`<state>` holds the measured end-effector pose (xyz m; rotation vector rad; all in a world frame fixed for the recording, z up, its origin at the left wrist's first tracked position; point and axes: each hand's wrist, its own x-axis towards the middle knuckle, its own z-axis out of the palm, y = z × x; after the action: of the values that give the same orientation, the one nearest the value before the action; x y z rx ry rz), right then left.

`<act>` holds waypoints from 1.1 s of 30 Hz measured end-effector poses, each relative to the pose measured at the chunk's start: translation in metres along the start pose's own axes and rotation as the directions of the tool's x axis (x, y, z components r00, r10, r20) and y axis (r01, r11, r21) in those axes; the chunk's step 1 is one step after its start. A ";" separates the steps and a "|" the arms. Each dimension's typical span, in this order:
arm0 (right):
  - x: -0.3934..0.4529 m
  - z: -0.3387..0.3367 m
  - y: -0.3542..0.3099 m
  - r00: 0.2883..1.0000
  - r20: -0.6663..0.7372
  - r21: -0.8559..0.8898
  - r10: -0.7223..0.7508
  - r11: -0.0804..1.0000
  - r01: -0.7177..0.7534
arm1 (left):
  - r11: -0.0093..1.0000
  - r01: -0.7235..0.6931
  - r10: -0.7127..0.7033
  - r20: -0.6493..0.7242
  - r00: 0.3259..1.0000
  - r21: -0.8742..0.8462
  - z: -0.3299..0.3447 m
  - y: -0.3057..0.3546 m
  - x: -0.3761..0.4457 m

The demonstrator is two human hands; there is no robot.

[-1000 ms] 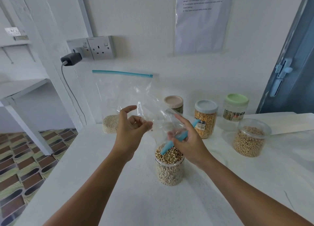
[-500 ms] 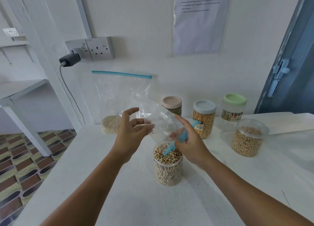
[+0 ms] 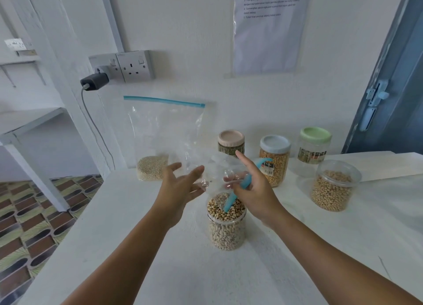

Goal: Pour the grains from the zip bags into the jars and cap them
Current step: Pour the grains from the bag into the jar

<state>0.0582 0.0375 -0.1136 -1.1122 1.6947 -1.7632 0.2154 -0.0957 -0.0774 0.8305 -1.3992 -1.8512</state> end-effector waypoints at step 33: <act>0.006 0.009 0.000 0.998 0.016 -0.006 0.063 0.998 -0.063 | 0.827 -0.508 0.500 0.099 0.861 0.242 0.013 0.018 -0.003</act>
<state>0.0615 0.0270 -0.1131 -1.0613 1.7073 -1.7075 0.2085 -0.0902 -0.0563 0.4812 -1.7120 -1.2939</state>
